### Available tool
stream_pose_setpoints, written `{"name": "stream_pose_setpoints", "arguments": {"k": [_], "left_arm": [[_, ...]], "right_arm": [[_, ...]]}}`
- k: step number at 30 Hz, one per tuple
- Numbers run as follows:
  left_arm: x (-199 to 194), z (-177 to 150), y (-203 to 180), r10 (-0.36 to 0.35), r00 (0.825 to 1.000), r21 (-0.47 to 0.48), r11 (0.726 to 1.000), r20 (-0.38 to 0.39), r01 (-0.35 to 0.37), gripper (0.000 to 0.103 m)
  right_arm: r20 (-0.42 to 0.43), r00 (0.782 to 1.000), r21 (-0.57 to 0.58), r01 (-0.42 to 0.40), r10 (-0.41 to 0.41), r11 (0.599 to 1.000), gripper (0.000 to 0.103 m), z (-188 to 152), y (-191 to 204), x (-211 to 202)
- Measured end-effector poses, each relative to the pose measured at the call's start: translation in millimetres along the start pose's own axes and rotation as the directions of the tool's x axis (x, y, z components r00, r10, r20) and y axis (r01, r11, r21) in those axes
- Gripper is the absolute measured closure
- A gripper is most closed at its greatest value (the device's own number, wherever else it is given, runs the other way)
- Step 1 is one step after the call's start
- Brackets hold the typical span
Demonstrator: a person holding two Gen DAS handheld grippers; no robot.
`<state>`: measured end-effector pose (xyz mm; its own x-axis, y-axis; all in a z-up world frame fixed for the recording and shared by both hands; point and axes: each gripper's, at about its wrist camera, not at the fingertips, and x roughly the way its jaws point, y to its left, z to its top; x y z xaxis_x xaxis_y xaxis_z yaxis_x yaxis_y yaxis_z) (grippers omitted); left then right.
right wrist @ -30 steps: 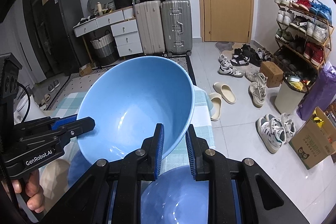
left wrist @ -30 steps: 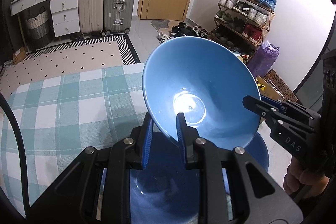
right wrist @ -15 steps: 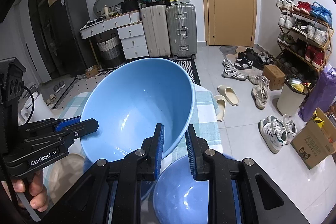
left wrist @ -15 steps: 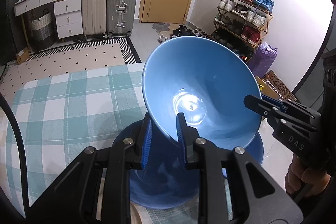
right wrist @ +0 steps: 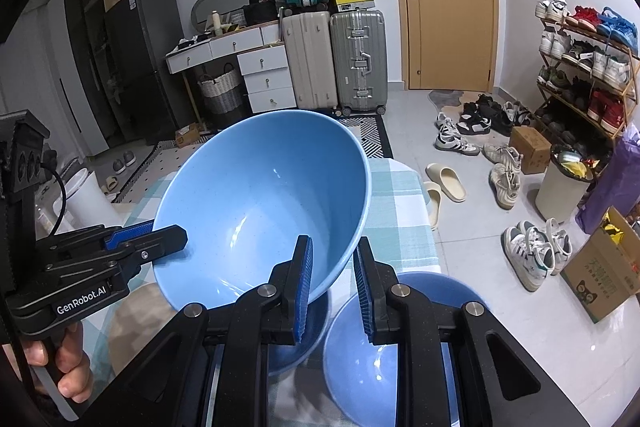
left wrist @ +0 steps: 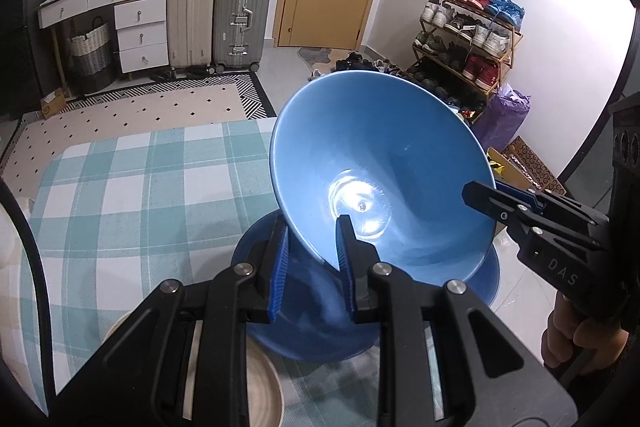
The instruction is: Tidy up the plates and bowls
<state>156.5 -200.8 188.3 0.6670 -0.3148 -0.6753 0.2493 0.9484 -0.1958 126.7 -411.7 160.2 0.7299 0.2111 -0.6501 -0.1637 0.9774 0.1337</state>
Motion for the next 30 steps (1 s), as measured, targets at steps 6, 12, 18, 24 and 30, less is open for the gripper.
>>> {"name": "stream_pose_setpoints", "arguments": {"k": [6,12,18,24,30], "left_arm": [[-10,-13,5,0.014,1.000,-0.010,1.000,-0.008,-0.014,0.084],[-13,-21,8,0.028,0.999,-0.014,1.000,-0.015,-0.028,0.084],[-14,-29,13,0.035,0.999,-0.018,0.999,-0.024,-0.036,0.084],[-6,-38,18,0.039,0.998,-0.025,0.999,-0.043,-0.040,0.084],[4,-46,24,0.045,0.997,-0.026,0.999,-0.060,-0.047,0.084]], "right_arm": [[-0.007,1.000,-0.003,-0.021,0.021,1.000,0.082,-6,9,0],[-0.016,0.999,-0.004,-0.034,0.034,0.999,0.082,-13,15,0],[-0.026,0.999,-0.005,-0.042,0.042,0.999,0.082,-18,17,3],[-0.041,0.998,-0.004,-0.046,0.046,0.999,0.082,-23,21,6],[-0.061,0.997,-0.007,-0.046,0.045,0.999,0.082,-32,26,13]]}}
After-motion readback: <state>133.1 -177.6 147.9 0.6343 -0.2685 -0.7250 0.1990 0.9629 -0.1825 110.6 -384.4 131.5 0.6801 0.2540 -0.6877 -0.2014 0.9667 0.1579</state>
